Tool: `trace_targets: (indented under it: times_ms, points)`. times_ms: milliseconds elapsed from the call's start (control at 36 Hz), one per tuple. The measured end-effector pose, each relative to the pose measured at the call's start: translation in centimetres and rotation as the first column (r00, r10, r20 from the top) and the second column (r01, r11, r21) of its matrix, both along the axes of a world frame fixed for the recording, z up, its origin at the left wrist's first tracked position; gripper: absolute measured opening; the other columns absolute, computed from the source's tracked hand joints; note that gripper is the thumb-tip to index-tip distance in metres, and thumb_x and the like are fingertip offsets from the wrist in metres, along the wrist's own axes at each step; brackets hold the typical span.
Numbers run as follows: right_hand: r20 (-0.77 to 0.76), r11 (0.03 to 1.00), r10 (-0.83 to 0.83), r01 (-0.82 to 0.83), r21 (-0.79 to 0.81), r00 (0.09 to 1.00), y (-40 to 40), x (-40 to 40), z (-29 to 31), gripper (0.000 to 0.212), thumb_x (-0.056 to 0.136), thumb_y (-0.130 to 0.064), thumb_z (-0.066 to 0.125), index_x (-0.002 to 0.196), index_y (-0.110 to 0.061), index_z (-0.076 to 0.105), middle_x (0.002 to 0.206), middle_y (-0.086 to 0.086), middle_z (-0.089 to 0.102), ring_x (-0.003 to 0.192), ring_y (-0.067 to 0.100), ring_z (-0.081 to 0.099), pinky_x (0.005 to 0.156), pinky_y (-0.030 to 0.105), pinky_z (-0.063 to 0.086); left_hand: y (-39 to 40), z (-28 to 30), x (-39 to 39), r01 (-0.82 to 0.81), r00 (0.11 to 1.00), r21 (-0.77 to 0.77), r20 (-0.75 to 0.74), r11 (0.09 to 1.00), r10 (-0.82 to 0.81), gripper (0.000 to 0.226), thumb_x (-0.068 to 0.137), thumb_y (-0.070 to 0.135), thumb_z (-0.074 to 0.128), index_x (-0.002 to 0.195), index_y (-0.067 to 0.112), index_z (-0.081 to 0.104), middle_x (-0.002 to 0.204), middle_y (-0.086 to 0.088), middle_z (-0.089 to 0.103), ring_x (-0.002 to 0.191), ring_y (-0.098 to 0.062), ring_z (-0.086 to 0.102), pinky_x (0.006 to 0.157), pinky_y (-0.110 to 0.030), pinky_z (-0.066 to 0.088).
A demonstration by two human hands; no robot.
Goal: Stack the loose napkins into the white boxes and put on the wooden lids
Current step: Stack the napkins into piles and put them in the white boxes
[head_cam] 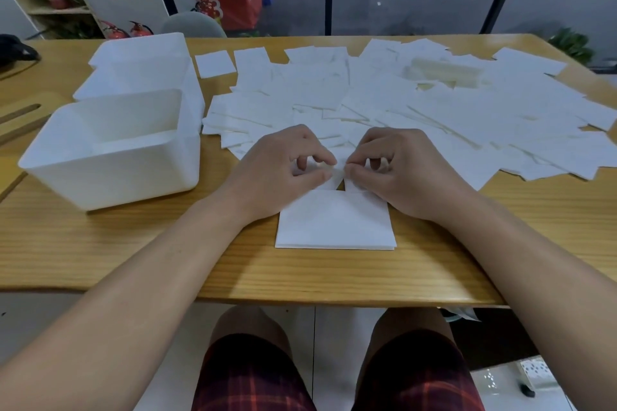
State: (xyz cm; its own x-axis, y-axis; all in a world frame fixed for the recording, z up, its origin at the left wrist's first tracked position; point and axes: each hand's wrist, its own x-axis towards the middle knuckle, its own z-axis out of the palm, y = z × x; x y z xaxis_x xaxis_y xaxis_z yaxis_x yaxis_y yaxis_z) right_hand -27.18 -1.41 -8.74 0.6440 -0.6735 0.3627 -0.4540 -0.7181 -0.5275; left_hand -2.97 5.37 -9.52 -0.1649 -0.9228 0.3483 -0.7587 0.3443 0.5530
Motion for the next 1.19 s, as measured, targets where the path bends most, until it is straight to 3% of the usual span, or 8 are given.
trace_targets:
  times_ms: [83, 222, 333, 528, 722, 861, 1083, 1194]
  points:
    - [0.042, 1.000, 0.005, -0.006, 0.020, 0.999, 0.2, -0.1, 0.3, 0.013, 0.099, -0.021, 0.077, 0.088, -0.026, 0.083, 0.090, -0.011, 0.071, 0.083, 0.014, 0.065, 0.067, 0.017, 0.040, -0.2, -0.2, 0.0, -0.013, 1.000, -0.022, -0.002, 1.000, 0.013, 0.017, 0.095, 0.031, 0.083, 0.111, 0.036, 0.082, 0.108, 0.016, 0.065, 0.098, -0.017, 0.064, 0.085, -0.040, 0.056]
    - [0.140, 0.993, 0.094, -0.102, 0.055, 0.986, 0.7, -0.3, 1.0, 0.011, 0.104, -0.024, 0.072, 0.096, -0.025, 0.079, 0.097, -0.005, 0.073, 0.089, 0.025, 0.065, 0.076, 0.038, 0.050, -0.2, 0.0, 0.1, -0.041, 0.999, -0.100, -0.005, 0.994, 0.040, 0.013, 0.096, 0.030, 0.083, 0.109, 0.031, 0.083, 0.116, 0.016, 0.062, 0.118, -0.011, 0.056, 0.101, -0.028, 0.045]
    - [0.232, 0.986, 0.106, -0.133, 0.101, 0.967, 0.8, -0.4, 1.5, 0.014, 0.108, -0.020, 0.067, 0.097, -0.020, 0.075, 0.093, -0.004, 0.072, 0.086, 0.021, 0.065, 0.076, 0.038, 0.050, 0.1, 0.2, 0.3, -0.064, 0.997, -0.122, -0.053, 0.990, 0.057, 0.007, 0.102, 0.034, 0.076, 0.107, 0.030, 0.078, 0.124, 0.021, 0.066, 0.128, -0.009, 0.054, 0.111, -0.038, 0.042]
    - [0.393, 0.963, 0.019, -0.122, 0.239, 0.919, 0.5, -1.0, 2.0, 0.020, 0.111, -0.020, 0.061, 0.103, -0.007, 0.074, 0.095, 0.013, 0.072, 0.090, 0.041, 0.063, 0.084, 0.059, 0.050, 1.2, 0.9, 0.0, -0.036, 0.975, -0.104, -0.224, 0.994, 0.012, 0.002, 0.108, 0.019, 0.068, 0.107, 0.020, 0.069, 0.100, 0.024, 0.070, 0.105, -0.002, 0.065, 0.089, -0.010, 0.042]
    - [0.229, 0.970, 0.060, -0.110, 0.215, 0.972, 1.2, -0.9, 1.7, 0.027, 0.094, -0.038, 0.083, 0.114, -0.021, 0.077, 0.107, 0.000, 0.076, 0.099, 0.021, 0.072, 0.085, 0.049, 0.058, 1.0, 1.4, 0.1, -0.023, 0.836, -0.109, -0.547, 0.994, -0.041, 0.010, 0.104, 0.003, 0.071, 0.114, 0.002, 0.067, 0.105, -0.007, 0.079, 0.100, -0.027, 0.079, 0.090, -0.043, 0.065]
    - [0.291, 0.977, -0.013, -0.049, 0.206, 0.957, 0.7, -0.9, 1.6, 0.009, 0.103, -0.015, 0.072, 0.106, -0.022, 0.077, 0.101, -0.007, 0.079, 0.098, 0.016, 0.076, 0.080, 0.037, 0.060, 1.1, 1.0, 1.0, -0.017, 0.842, -0.031, -0.540, 0.999, -0.002, 0.015, 0.096, -0.007, 0.074, 0.105, 0.004, 0.069, 0.100, -0.009, 0.076, 0.094, -0.025, 0.077, 0.084, -0.036, 0.058]
    - [0.259, 0.943, 0.063, -0.143, 0.300, 0.964, 1.1, -1.0, 1.9, 0.017, 0.108, -0.011, 0.064, 0.116, -0.020, 0.076, 0.100, -0.003, 0.078, 0.087, 0.021, 0.075, 0.070, 0.036, 0.057, 1.8, 2.0, 0.2, -0.033, 0.811, 0.005, -0.584, 0.999, 0.030, 0.027, 0.101, 0.032, 0.080, 0.123, 0.019, 0.074, 0.101, -0.014, 0.081, 0.095, -0.046, 0.075, 0.087, -0.075, 0.055]
    - [0.277, 0.899, 0.049, -0.163, 0.406, 0.960, 1.0, -1.3, 2.4, 0.021, 0.108, -0.018, 0.066, 0.124, -0.028, 0.074, 0.097, 0.011, 0.075, 0.086, 0.038, 0.072, 0.071, 0.050, 0.057, 2.2, 2.4, 0.3, -0.006, 0.829, 0.066, -0.557, 0.998, 0.042, 0.020, 0.102, 0.021, 0.078, 0.121, 0.016, 0.074, 0.085, -0.016, 0.078, 0.078, -0.045, 0.071, 0.074, -0.055, 0.060]
